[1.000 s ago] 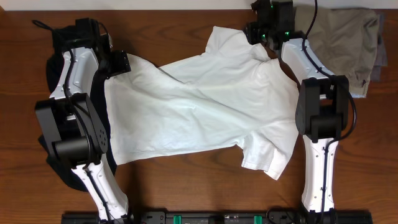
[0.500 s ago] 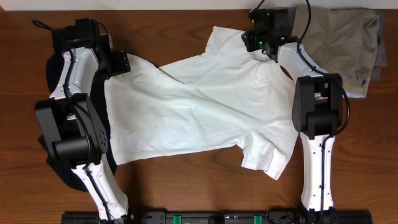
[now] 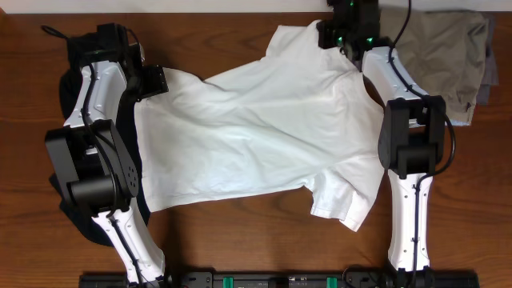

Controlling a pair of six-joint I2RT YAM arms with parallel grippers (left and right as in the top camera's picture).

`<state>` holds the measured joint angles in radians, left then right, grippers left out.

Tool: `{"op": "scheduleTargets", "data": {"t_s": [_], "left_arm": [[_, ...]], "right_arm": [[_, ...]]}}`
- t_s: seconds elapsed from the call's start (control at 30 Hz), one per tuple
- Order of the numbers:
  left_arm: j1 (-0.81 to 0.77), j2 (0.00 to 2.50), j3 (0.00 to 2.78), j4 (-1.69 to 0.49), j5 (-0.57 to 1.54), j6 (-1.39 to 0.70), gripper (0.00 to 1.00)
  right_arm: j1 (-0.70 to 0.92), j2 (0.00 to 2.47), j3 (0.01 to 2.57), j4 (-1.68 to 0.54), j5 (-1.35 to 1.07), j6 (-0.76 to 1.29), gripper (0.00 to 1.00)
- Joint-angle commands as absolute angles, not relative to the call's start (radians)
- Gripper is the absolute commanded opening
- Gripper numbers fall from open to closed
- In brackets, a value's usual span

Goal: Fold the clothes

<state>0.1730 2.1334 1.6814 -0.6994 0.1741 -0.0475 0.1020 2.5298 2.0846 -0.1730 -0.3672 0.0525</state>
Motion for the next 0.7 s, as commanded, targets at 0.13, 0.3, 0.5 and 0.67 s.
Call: {"op": "scheduleTargets", "data": {"t_s": [0.13,0.3,0.5,0.67], "left_arm": [[0.173,2.111,1.688,-0.691,0.176,-0.041,0.81],[0.173,2.111,1.688,-0.691,0.176,-0.041,0.81],[0.173,2.111,1.688,-0.691,0.176,-0.041,0.81],[0.173,2.111,1.688,-0.682,0.176,-0.041,0.81]], "right_arm": [[0.03,2.543,2.115,-0.145,-0.333,0.081,0.01],[0.018,2.543,2.115,-0.083,-0.302,0.081,0.01],[0.016,2.543,2.119,-0.06,-0.299,0.083,0.01],[-0.011,2.543,2.13,-0.069,-0.289,0.113,0.01]]}}
